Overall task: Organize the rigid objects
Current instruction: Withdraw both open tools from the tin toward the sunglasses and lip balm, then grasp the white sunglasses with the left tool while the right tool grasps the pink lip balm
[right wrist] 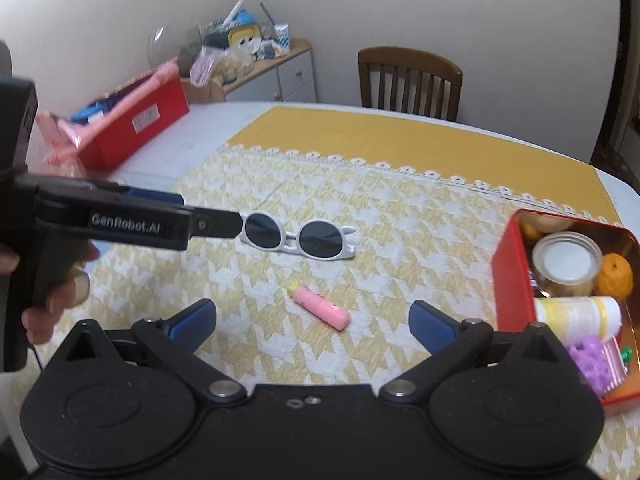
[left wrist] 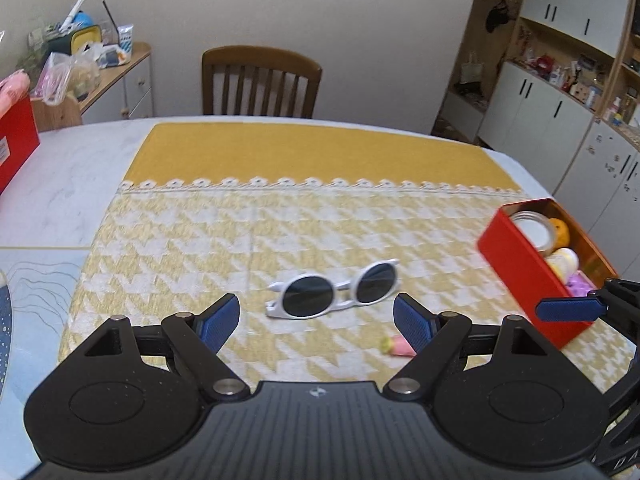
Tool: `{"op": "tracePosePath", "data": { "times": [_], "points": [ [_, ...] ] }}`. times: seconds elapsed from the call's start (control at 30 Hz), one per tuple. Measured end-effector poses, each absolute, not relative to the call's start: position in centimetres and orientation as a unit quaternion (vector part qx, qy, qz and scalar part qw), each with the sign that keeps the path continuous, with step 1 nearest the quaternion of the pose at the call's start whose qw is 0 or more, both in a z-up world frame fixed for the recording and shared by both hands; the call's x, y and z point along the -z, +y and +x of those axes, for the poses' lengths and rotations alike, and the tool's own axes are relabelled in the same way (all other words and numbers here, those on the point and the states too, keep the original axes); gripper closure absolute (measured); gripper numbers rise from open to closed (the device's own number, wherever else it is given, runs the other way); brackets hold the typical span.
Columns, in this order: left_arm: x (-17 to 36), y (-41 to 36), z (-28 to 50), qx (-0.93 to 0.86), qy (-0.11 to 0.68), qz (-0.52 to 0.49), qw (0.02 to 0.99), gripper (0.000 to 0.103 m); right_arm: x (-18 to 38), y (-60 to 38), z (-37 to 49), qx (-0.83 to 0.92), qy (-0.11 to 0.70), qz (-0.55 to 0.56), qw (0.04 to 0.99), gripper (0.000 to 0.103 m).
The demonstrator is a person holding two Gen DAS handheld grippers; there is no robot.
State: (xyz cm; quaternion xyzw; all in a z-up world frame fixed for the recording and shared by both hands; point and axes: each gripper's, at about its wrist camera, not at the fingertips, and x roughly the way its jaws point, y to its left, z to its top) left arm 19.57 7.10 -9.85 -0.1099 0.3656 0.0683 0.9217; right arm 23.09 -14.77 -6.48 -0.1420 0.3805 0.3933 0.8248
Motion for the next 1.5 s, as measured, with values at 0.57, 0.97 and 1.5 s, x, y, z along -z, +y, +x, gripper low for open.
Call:
{"op": "tracePosePath", "data": {
  "times": [0.57, 0.97, 1.5],
  "points": [
    [14.3, 7.5, 24.2, -0.121, 0.378, -0.092, 0.913, 0.019, 10.0, -11.6, 25.2, -0.39, 0.405, -0.196, 0.803, 0.015],
    [15.9, 7.3, 25.5, -0.131, 0.384, -0.09, 0.91, 0.019, 11.5, -9.7, 26.3, -0.404, 0.406, -0.223, 0.789, 0.039],
    [16.0, 6.8, 25.4, -0.131, 0.378, -0.09, 0.912, 0.044, 11.8, -9.5, 25.7, -0.422, 0.404, -0.229, 0.779, 0.079]
  ]
}}
